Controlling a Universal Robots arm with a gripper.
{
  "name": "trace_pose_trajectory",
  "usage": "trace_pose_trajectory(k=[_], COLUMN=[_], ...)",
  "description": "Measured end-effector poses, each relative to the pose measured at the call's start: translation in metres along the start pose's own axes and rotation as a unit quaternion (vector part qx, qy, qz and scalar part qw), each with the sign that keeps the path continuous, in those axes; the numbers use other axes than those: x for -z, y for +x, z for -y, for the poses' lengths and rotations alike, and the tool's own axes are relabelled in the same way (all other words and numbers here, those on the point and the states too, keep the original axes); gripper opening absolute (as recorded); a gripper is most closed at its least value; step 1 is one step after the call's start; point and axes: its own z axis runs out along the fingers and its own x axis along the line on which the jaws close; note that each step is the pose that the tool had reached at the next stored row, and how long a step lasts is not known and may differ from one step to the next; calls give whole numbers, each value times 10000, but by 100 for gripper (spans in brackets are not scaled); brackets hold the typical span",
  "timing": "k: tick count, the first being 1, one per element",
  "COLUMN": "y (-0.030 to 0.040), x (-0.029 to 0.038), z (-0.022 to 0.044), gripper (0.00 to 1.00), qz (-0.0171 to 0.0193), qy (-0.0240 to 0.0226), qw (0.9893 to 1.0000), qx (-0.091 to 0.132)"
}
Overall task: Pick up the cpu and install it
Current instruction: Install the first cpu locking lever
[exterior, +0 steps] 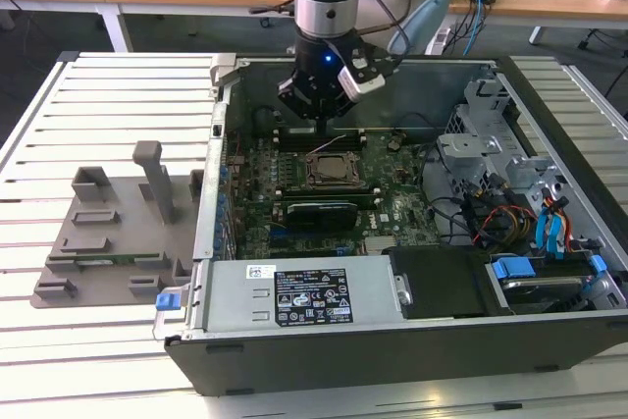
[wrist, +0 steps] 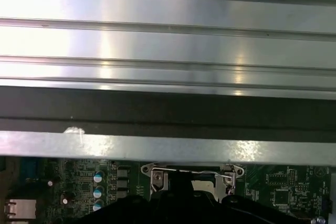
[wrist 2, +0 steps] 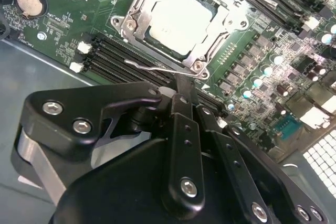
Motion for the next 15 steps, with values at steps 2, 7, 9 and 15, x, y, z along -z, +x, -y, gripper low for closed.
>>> trace_pose_trajectory(k=[2, 7, 9, 15], y=[-1, -7, -8, -27], x=[-18, -69, -104, -173], z=[0, 0, -1, -57], gripper=[11, 11, 11, 11], qz=[0, 0, 0, 0], qy=[0, 0, 0, 7], qw=[10000, 10000, 10000, 10000], qx=[0, 0, 0, 11])
